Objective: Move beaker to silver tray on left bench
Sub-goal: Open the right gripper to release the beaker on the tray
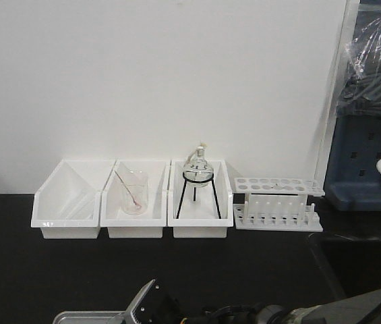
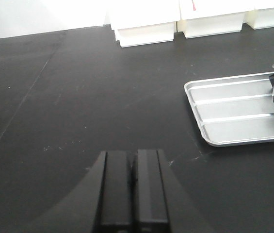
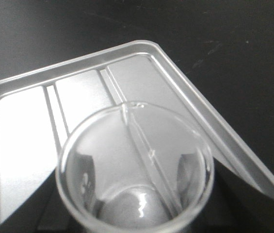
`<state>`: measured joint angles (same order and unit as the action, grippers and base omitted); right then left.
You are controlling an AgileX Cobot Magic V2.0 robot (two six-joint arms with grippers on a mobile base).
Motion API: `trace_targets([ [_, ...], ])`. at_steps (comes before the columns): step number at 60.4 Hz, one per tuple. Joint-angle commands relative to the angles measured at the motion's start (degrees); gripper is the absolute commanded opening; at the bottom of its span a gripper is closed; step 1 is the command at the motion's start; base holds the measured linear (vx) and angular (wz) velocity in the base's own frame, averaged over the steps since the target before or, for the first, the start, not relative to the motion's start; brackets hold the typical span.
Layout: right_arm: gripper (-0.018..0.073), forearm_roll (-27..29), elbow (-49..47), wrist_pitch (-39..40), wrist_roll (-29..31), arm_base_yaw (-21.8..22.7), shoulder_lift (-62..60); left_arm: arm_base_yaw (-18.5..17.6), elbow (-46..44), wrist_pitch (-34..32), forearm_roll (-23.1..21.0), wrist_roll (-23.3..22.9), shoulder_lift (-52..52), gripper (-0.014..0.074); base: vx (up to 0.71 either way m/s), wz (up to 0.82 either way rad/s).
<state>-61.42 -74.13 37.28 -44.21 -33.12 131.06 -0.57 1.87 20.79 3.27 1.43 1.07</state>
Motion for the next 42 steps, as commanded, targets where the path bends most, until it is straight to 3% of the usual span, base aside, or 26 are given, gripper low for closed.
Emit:
trace_targets([
  [1, 0.0021, 1.64, -1.35, 2.77, 0.47, -0.03, -3.17, -0.31, 1.13, -4.32, -0.2, -0.07, 0.44, 0.0001, 0.0, 0.0],
  [13, 0.0134, 2.36, -1.35, 2.77, 0.47, -0.03, -3.17, -0.31, 1.13, -4.32, -0.2, -0.07, 0.44, 0.0001, 0.0, 0.0],
  [30, 0.0474, 3.02, -1.35, 4.76, 0.41, 0.02, -3.17, -0.31, 1.13, -4.32, -0.2, -0.07, 0.44, 0.0001, 0.0, 0.0],
  [42, 0.0541, 3.21, -1.35, 6.53, 0.51, 0.06, -3.36, -0.31, 1.13, -4.32, -0.2, -0.07, 0.44, 0.0001, 0.0, 0.0],
])
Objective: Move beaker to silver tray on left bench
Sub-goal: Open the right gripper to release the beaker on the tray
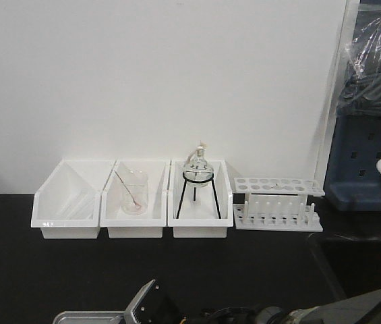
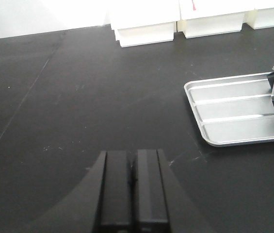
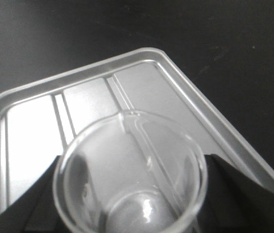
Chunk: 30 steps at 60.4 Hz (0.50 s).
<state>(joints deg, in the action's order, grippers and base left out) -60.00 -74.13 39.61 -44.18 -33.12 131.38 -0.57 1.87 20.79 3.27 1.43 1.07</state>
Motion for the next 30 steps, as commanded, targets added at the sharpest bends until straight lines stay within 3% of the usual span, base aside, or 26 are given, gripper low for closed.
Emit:
trace_targets([
  [1, 0.0541, 1.78, -1.35, 4.19, 0.49, 0.06, -3.8, -0.31, 1.13, -4.32, -0.2, -0.07, 0.44, 0.0001, 0.0, 0.0],
  [19, 0.0541, 1.78, -1.35, -1.26, 0.49, 0.06, -8.76, -0.31, 1.13, -4.32, -0.2, -0.07, 0.44, 0.0001, 0.0, 0.0],
  [30, 0.0541, 1.04, -1.35, 0.11, 0.08, 0.06, -15.07, -0.31, 1.13, -4.32, -0.2, -0.07, 0.44, 0.0001, 0.0, 0.0],
])
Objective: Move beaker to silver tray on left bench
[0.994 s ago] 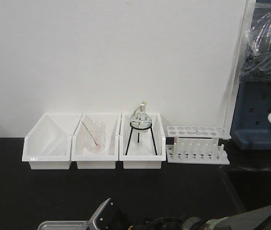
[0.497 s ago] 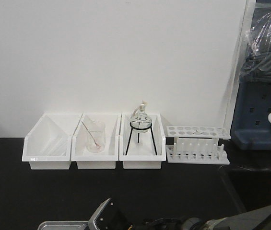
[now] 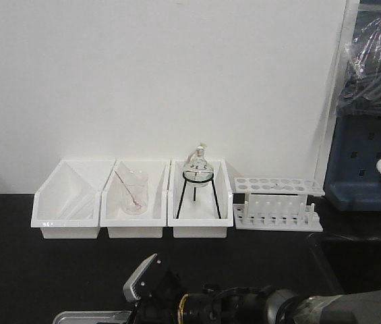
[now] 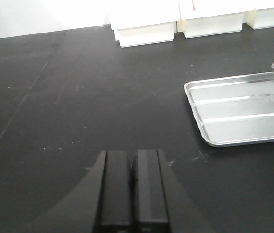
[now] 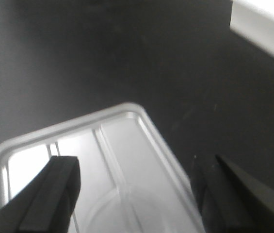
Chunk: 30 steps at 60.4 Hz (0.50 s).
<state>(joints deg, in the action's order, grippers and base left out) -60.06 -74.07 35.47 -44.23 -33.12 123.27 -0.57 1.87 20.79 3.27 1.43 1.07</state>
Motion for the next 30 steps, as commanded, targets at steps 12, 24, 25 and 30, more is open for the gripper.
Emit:
trace_targets([
  [12, 0.053, -4.62, -1.41, 5.54, -8.22, 0.16, -18.79, -0.31, 1.13, -4.32, -0.2, -0.07, 0.44, 0.0001, 0.0, 0.0],
  [24, 0.0411, -26.04, -1.1, 4.39, -27.01, 0.16, -31.17, -0.31, 1.13, -4.32, -0.2, -0.07, 0.44, 0.0001, 0.0, 0.0],
  [25, 0.0396, -28.64, -1.1, 4.45, -29.4, 0.16, -32.44, -0.31, 1.13, -4.32, -0.2, -0.07, 0.44, 0.0001, 0.0, 0.0],
  [30, 0.0348, -37.17, -1.1, 4.5, -37.57, 0.16, -36.73, -0.31, 1.13, -4.32, -0.2, -0.07, 0.44, 0.0001, 0.0, 0.0],
])
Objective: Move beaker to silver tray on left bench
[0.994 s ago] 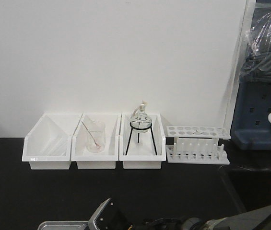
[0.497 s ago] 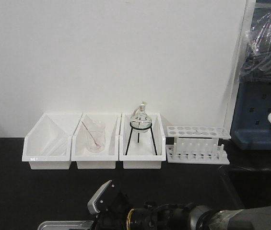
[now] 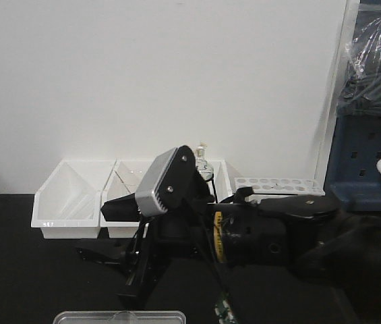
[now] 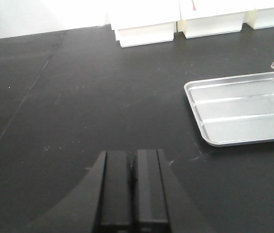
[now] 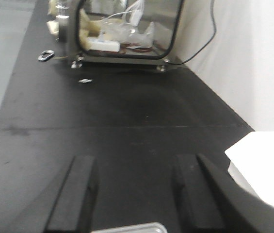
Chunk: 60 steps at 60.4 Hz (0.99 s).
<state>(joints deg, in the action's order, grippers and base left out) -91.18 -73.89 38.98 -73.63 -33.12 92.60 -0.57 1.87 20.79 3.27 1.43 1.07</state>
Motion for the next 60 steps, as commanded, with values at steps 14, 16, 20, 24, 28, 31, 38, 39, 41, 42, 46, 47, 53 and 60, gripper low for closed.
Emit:
trace_targets([
  [14, 0.0227, -10.58, -1.29, 1.25, -15.58, 0.16, -12.3, -0.31, 1.13, -4.32, -0.2, -0.07, 0.44, 0.0001, 0.0, 0.0],
  [16, 0.0213, -10.58, -1.29, 1.25, -15.58, 0.16, -12.67, -0.31, 1.13, -4.32, -0.2, -0.07, 0.44, 0.0001, 0.0, 0.0],
  [20, 0.0192, -10.58, -1.29, 1.25, -15.58, 0.16, -13.06, -0.31, 1.13, -4.32, -0.2, -0.07, 0.44, 0.0001, 0.0, 0.0],
  [24, 0.0176, -10.61, -1.29, 1.25, -15.58, 0.16, -13.2, -0.31, 1.13, -4.32, -0.2, -0.07, 0.44, 0.0001, 0.0, 0.0],
  [28, 0.0167, -10.61, -1.29, 1.25, -15.58, 0.16, -13.2, -0.31, 1.13, -4.32, -0.2, -0.07, 0.44, 0.0001, 0.0, 0.0],
  [31, 0.0167, -10.61, -1.29, 1.25, -15.58, 0.16, -13.2, -0.31, 1.13, -4.32, -0.2, -0.07, 0.44, 0.0001, 0.0, 0.0],
  [38, 0.0167, -10.46, -1.29, 0.45, -15.58, 0.16, -13.2, -0.31, 1.13, -4.32, -0.2, -0.07, 0.44, 0.0001, 0.0, 0.0],
  [39, 0.0167, -10.15, -1.29, 0.44, -15.58, 0.16, -13.22, -0.31, 1.13, -4.32, -0.2, -0.07, 0.44, 0.0001, 0.0, 0.0],
  [41, 0.0167, -8.66, -1.29, 0.44, -15.58, 0.16, -13.22, -0.31, 1.13, -4.32, -0.2, -0.07, 0.44, 0.0001, 0.0, 0.0],
  [42, 0.0165, -7.46, -1.29, 0.44, -15.52, 0.22, -13.22, -0.31, 1.13, -4.32, -0.2, -0.07, 0.44, 0.0001, 0.0, 0.0],
  [46, 0.0142, -1.35, -1.29, 0.69, -15.05, 1.02, -13.43, -0.31, 1.13, -4.32, -0.2, -0.07, 0.44, 0.0001, 0.0, 0.0],
  [47, 0.0135, 0.41, -1.29, 0.75, -14.91, 1.31, -13.5, -0.31, 1.13, -4.32, -0.2, -0.07, 0.44, 0.0001, 0.0, 0.0],
  [53, 0.0069, 13.79, -1.29, 0.71, -13.07, 3.32, -13.88, -0.31, 1.13, -4.32, -0.2, -0.07, 0.44, 0.0001, 0.0, 0.0],
  [60, -0.0017, 29.67, -1.29, -4.76, -7.53, 4.93, -14.23, -0.31, 1.13, -4.32, -0.2, -0.07, 0.44, 0.0001, 0.0, 0.0],
])
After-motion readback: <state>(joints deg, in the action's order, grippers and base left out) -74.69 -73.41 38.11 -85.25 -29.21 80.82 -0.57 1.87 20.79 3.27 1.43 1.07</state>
